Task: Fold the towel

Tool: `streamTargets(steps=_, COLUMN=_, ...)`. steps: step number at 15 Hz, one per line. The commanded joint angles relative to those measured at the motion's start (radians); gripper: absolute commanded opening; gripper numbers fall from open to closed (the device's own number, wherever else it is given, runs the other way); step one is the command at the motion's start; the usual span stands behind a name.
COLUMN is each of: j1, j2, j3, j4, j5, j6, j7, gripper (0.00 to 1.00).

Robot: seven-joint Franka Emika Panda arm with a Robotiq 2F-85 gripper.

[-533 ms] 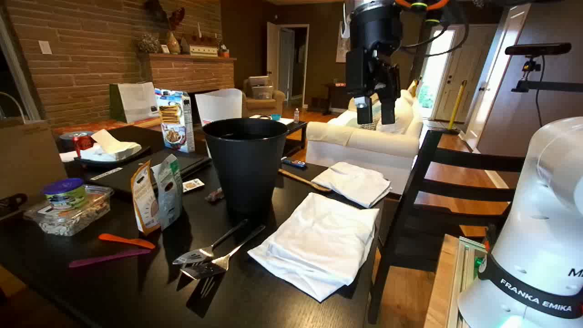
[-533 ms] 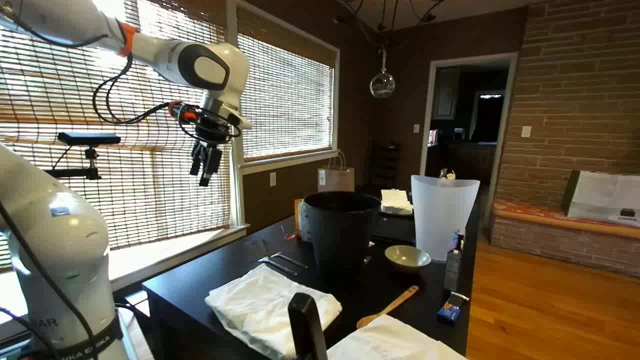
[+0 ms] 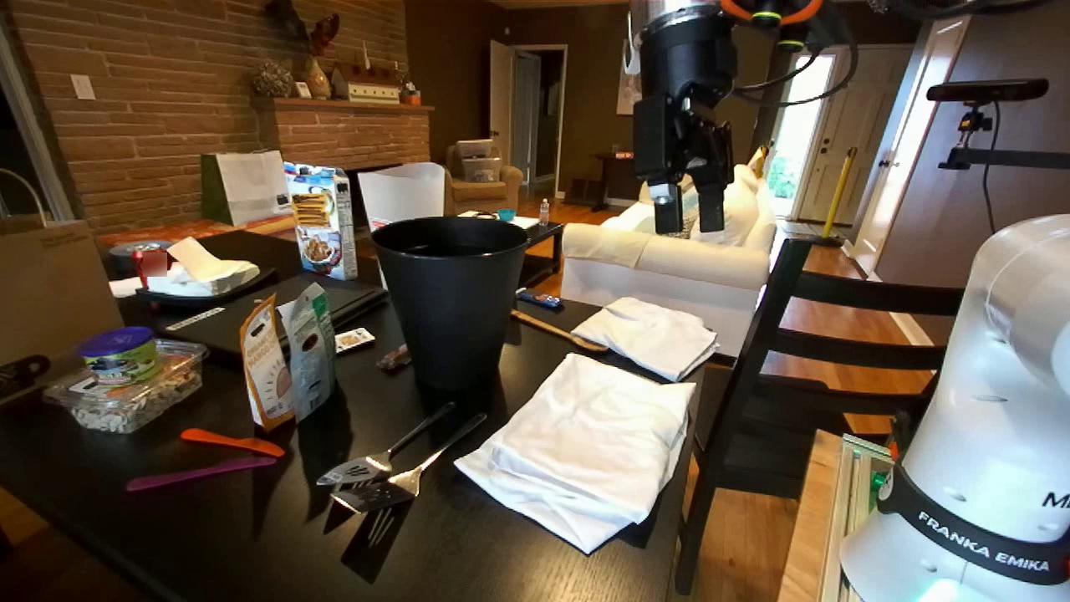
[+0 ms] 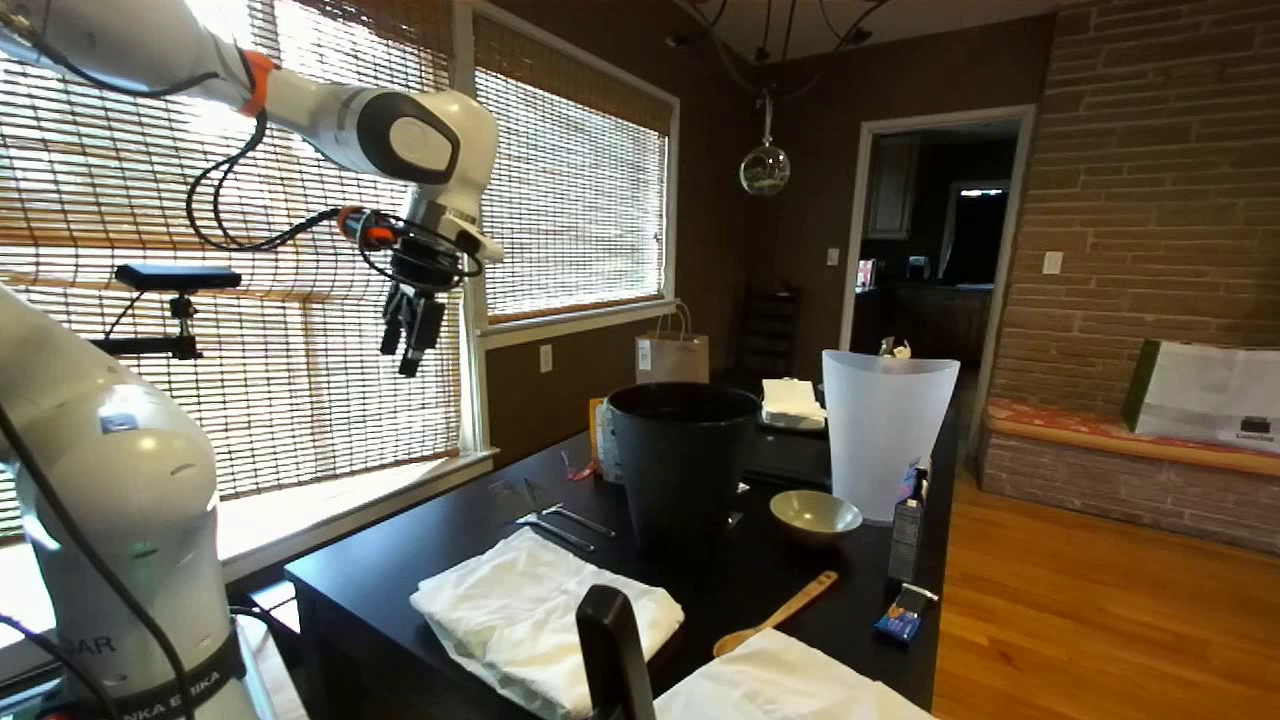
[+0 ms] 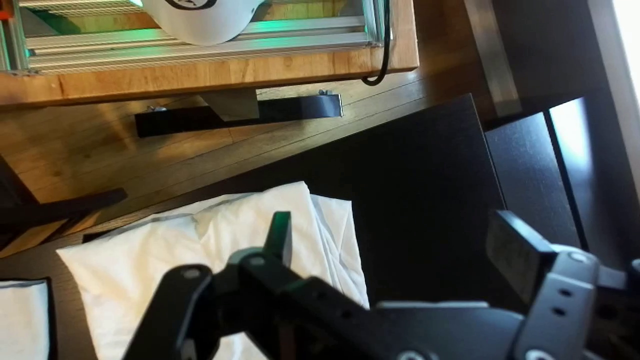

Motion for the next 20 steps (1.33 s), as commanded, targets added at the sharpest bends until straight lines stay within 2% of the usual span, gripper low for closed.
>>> streamTargets(steps=1, j1=-0.005, j2=0.058, j3=0.046, j4=-0.034, j5=-0.022, j6=0.047, j7=-0.026, gripper=1.00)
streamTargets(steps=3, j1=0.004, j2=0.084, j3=0.082, j4=-0.067, j5=-0.055, j6=0.125, j7=-0.032, gripper=1.00)
streamTargets(steps=7, j1=0.032, j2=0.128, j3=0.154, j4=-0.150, j5=-0.168, j6=0.356, j7=-0.036, gripper=1.00)
streamTargets(steps=10, j1=0.054, j2=0.158, j3=0.177, j4=-0.233, j5=-0.191, j6=0.545, j7=-0.014, gripper=1.00)
streamTargets(steps=14, j1=0.062, j2=0.217, j3=0.196, j4=-0.314, j5=-0.205, j6=0.742, j7=0.022, gripper=1.00)
streamTargets(steps=16, j1=0.055, j2=0.257, j3=0.205, j4=-0.339, j5=-0.226, j6=0.810, j7=0.041, gripper=1.00)
streamTargets(steps=18, j1=0.045, j2=0.333, j3=0.216, j4=-0.327, j5=-0.276, j6=0.829, j7=0.052, gripper=1.00)
streamTargets(steps=19, j1=0.069, j2=0.268, j3=0.186, j4=-0.329, j5=-0.235, j6=0.790, j7=0.028, gripper=1.00)
streamTargets(steps=20, j1=0.070, j2=0.286, j3=0.186, j4=-0.328, j5=-0.239, j6=0.791, j7=0.029, gripper=1.00)
